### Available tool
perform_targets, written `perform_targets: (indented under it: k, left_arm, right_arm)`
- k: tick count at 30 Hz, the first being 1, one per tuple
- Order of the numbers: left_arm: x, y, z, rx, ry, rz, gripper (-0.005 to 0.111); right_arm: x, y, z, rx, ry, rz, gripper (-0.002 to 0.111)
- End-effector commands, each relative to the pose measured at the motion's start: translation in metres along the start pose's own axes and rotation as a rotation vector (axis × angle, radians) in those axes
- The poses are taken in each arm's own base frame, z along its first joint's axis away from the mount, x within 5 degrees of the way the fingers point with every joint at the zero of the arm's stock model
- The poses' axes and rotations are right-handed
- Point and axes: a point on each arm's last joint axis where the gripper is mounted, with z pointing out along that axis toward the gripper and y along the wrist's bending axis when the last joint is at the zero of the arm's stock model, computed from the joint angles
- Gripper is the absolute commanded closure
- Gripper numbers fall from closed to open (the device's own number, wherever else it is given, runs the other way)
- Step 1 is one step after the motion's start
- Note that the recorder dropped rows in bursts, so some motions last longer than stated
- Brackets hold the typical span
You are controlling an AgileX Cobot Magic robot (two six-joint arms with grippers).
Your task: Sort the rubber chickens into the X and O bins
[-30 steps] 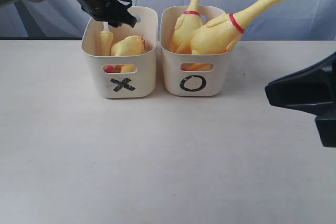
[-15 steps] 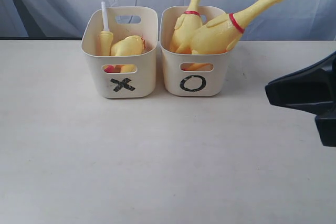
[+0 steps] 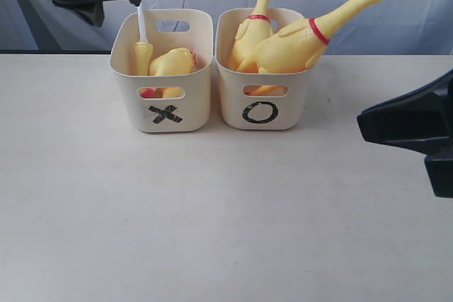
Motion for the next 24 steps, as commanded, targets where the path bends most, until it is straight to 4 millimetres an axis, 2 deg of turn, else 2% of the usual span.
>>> perform_targets:
  k: [1,6,11,17,24]
  left_arm:
    - [0.021,-0.001,-0.026,0.011,-0.033,0.0,0.102]
    - [0.053,-0.009,-0.053,0.036,-0.042,0.039,0.102]
    - [0.076,-0.003,-0.084,0.042,0.012,0.03,0.102]
    - [0.084,0.004,-0.112,0.038,-0.053,0.023,0.102]
    - [0.085,0.007,-0.117,0.03,-0.07,0.024,0.102]
  right_arm:
    - [0.001,0.001,-0.001,0.0,-0.008,-0.005,0.108]
    - [0.001,0.001,-0.001,0.0,-0.008,-0.005,0.108]
    - [0.001,0.001,-0.001,0.0,-0.008,-0.005,0.108]
    - [0.001,0.001,-0.001,0.0,-0.008,-0.005,0.108]
    - [0.001,0.001,-0.001,-0.001,-0.006,-0.005,0.108]
